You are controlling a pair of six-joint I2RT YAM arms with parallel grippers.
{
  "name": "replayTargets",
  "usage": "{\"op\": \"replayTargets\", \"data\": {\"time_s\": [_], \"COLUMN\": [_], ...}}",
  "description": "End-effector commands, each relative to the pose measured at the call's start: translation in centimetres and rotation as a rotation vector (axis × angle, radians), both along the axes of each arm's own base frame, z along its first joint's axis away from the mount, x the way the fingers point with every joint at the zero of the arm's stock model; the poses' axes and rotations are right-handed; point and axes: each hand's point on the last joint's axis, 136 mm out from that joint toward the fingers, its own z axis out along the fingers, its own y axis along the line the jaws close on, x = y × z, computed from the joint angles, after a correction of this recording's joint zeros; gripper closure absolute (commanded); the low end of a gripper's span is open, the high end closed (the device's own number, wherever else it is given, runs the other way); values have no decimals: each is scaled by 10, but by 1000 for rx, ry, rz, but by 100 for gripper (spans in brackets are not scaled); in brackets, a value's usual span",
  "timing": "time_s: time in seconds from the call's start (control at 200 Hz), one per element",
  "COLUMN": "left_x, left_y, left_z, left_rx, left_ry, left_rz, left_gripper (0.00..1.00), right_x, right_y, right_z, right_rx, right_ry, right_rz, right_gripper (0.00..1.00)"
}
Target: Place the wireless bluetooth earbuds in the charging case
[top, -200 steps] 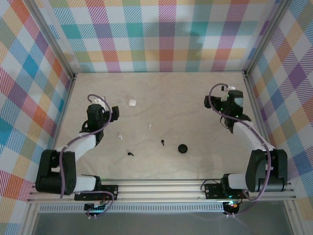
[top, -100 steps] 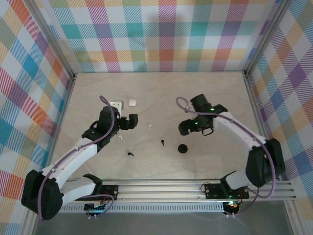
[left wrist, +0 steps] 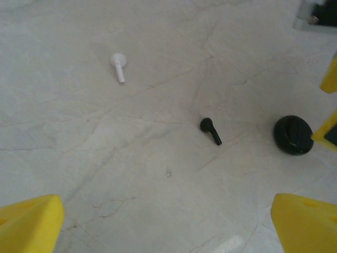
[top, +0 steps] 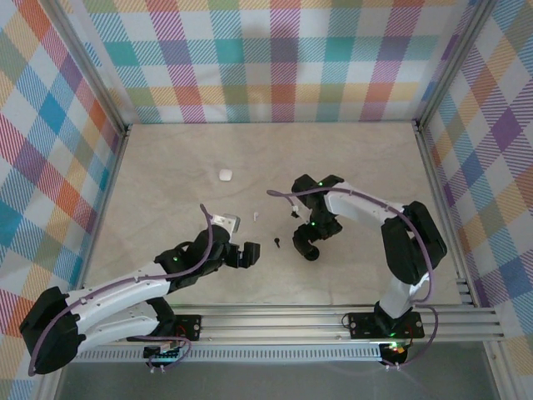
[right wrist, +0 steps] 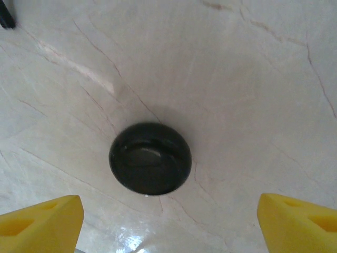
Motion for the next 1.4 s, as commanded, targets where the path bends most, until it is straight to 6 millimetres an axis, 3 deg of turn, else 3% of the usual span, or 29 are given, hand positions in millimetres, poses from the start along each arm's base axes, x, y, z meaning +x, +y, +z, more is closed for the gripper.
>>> {"op": "replayTargets", "data": {"time_s": [0.0, 0.15, 0.405, 0.805, 1.02, 1.205, 1.395], "left_x": [2, 4, 5, 4, 4, 7, 7], "left_y": [2, -1, -16, -8, 1, 2, 12], "left_z": [5, 11, 9, 11, 17, 21, 33], "left_rx": [-36, -53, -65, -49, -62, -98, -78], "left_ry": [-39, -67, -22, 4, -20, -30, -44], "left_rz": [39, 28, -2, 38, 70, 104, 133], "left_gripper": [0, 0, 0, 0, 0, 0, 0], "right_x": [-9, -10, -12, -19, -20, -25, -25], "right_y": [8, 19, 18, 11, 12, 12, 17], "right_z": [-1, -5, -24, -38, -40, -44, -43], "right_rx": [17, 37, -32, -75, -84, -102, -88], "right_ry": [85, 87, 111, 117, 118, 148, 151], "right_rz": [18, 29, 29, -16, -33, -60, -97], "right_gripper": [15, 16, 17, 34, 30, 47, 53]}}
